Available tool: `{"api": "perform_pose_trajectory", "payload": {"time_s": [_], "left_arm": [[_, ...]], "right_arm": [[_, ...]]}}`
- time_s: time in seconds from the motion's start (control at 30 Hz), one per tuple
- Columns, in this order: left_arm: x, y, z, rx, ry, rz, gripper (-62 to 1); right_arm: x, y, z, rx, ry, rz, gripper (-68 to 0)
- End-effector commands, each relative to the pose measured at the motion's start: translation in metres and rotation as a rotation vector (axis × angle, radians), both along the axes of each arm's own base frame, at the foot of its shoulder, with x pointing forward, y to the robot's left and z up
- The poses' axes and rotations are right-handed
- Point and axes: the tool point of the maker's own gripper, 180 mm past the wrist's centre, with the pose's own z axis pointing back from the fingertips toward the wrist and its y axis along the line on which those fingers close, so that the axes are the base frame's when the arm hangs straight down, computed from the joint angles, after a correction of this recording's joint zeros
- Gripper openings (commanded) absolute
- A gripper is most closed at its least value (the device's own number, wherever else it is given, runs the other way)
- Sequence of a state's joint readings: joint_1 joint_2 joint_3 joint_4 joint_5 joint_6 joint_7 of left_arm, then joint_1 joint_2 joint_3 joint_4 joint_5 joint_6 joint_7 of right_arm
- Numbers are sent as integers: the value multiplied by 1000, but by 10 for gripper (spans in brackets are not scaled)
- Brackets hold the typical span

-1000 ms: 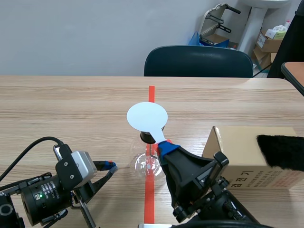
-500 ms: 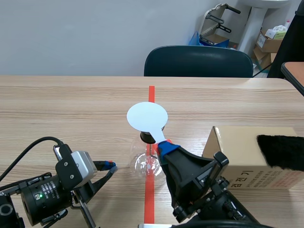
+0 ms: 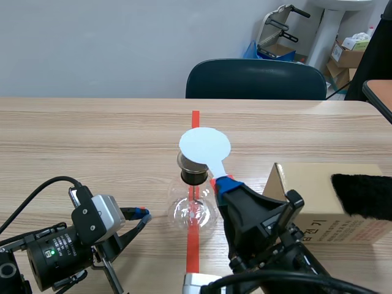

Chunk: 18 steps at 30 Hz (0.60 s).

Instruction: Do the electroscope experiment

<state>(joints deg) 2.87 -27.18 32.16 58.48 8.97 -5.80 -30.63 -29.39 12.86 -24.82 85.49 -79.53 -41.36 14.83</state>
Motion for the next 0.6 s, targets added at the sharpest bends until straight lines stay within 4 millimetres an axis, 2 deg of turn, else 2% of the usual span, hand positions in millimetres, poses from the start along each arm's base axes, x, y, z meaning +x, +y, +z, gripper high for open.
{"api": "perform_pose_trajectory", "payload": {"time_s": [0.0,0.3,0.57], "left_arm": [[3,3,5,-6,-21,2,-554],[3,3,5,-6,-21,2,-554],[3,3,5,-6,-21,1,-554]], "right_arm": [[9,-7,22,34,-92,-40,-658],[27,-45,22,60,-76,-269,-658],[35,-76,21,80,-64,-447,-658]]}}
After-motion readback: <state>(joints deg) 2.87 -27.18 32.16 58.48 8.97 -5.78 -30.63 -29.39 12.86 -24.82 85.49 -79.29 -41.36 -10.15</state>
